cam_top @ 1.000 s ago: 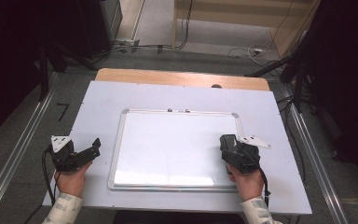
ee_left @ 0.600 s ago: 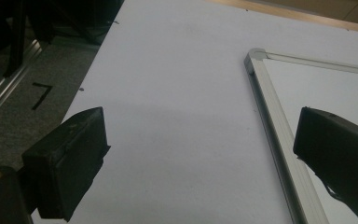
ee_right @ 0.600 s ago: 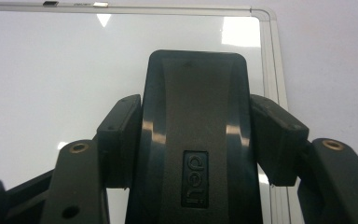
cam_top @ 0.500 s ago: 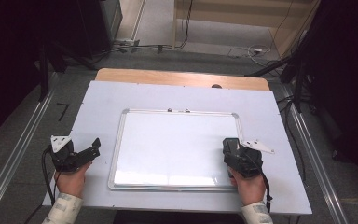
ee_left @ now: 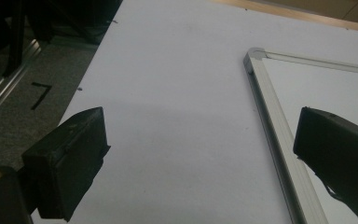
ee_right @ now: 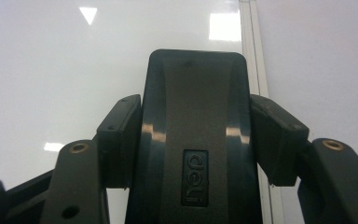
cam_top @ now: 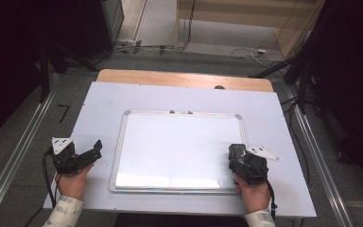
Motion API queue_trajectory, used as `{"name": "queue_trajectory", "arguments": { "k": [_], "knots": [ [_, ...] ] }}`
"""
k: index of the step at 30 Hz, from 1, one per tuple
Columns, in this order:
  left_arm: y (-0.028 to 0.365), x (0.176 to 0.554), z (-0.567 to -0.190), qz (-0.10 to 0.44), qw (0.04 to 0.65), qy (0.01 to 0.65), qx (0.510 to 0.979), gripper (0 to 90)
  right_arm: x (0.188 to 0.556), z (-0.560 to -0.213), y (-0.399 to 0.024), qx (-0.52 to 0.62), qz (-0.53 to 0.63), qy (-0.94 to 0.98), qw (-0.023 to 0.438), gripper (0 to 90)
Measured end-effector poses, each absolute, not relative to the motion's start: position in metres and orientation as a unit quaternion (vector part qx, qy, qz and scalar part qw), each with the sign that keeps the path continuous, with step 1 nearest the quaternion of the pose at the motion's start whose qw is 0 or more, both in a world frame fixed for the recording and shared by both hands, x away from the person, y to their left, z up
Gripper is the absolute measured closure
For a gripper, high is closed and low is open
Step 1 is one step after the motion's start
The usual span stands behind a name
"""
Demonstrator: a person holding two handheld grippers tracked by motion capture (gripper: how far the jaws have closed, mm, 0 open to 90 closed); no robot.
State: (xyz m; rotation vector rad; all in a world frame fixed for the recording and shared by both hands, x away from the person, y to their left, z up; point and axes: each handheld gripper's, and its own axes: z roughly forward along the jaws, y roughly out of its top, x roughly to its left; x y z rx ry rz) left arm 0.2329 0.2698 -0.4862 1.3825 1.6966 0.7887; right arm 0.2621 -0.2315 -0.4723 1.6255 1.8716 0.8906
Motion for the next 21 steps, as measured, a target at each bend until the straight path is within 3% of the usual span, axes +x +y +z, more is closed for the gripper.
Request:
{"name": "queue_trajectory", "arguments": {
  "k": [16, 21],
  "knots": [
    [0.27, 0.233, -0.486, 0.31, 0.396, 0.669, 0.547, 3.3, 0.268, -0.49, -0.234, 0.611, 0.293, 0.692, 0.248, 37.2],
    [0.27, 0.233, -0.486, 0.311, 0.397, 0.669, 0.546, 3.3, 0.267, -0.488, -0.234, 0.61, 0.304, 0.69, 0.245, 32.9]
  ]
}}
